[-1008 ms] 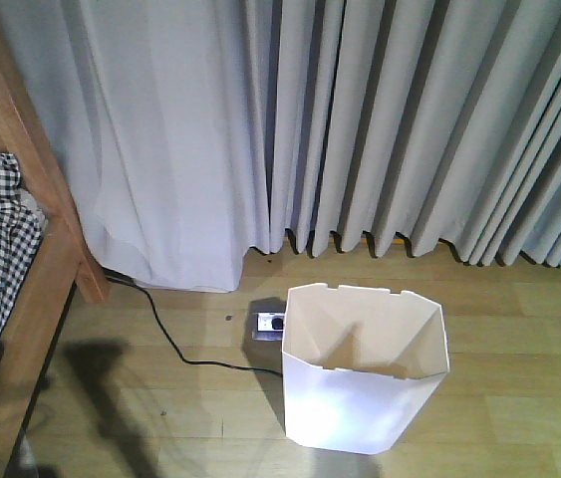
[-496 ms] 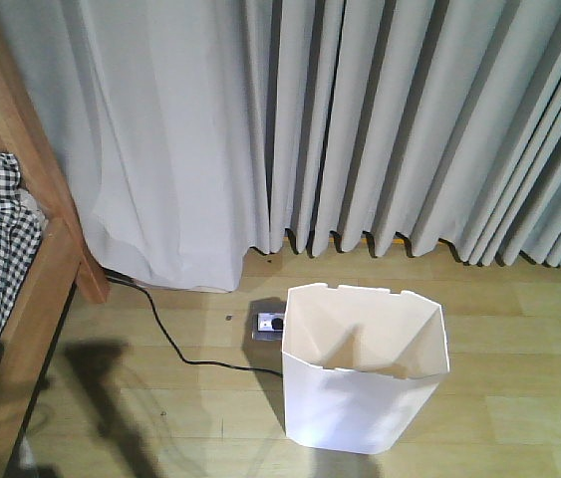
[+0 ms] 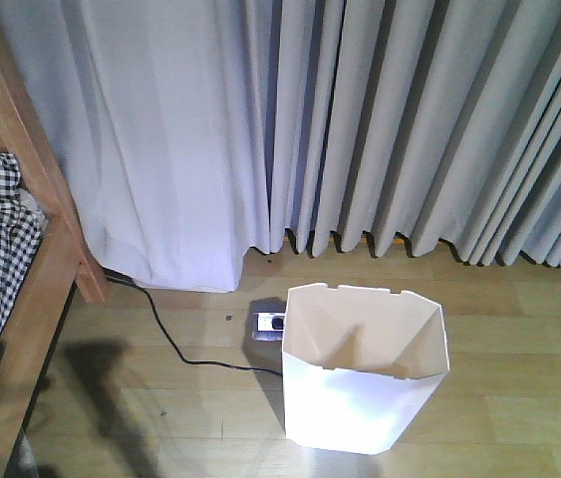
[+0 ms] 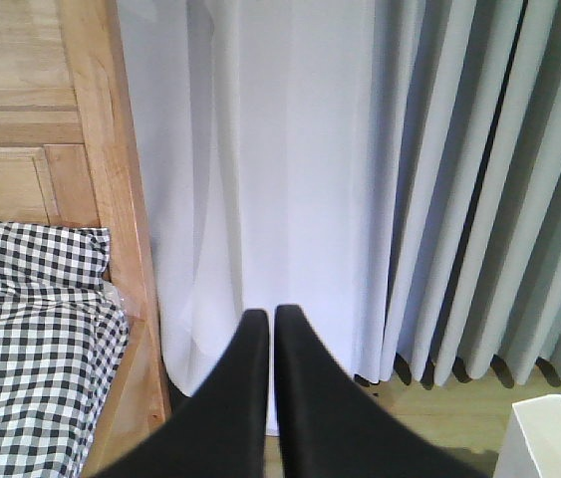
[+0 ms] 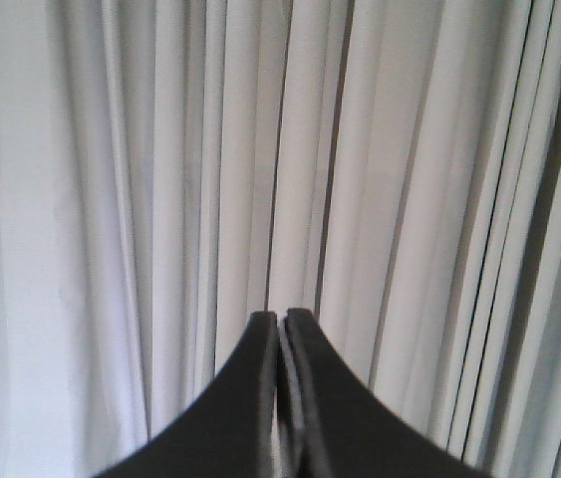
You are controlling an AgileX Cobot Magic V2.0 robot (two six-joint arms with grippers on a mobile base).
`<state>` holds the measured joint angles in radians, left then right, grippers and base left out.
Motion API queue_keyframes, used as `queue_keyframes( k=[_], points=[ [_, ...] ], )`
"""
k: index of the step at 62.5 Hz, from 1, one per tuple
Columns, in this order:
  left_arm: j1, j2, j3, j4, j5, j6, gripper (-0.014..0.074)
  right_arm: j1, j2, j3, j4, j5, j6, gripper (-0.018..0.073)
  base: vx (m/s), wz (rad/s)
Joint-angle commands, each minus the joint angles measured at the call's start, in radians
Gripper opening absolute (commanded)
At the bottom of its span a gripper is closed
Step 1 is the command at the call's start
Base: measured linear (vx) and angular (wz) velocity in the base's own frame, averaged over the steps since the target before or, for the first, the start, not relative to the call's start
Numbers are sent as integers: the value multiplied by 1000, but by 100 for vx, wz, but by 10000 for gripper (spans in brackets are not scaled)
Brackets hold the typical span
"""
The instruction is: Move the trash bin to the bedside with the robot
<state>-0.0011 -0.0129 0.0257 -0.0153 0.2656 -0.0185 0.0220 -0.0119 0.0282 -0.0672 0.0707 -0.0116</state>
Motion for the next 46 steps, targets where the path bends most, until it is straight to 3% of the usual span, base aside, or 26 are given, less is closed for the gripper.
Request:
queue_keyframes(
  k=[1, 46],
  points=[
    [-2, -14, 19, -4, -69, -4, -7, -1, -11, 6, -14, -81, -2, -9, 0, 0],
    [-2, -14, 19, -4, -69, -4, -7, -1, -11, 6, -14, -81, -2, -9, 0, 0]
  ],
)
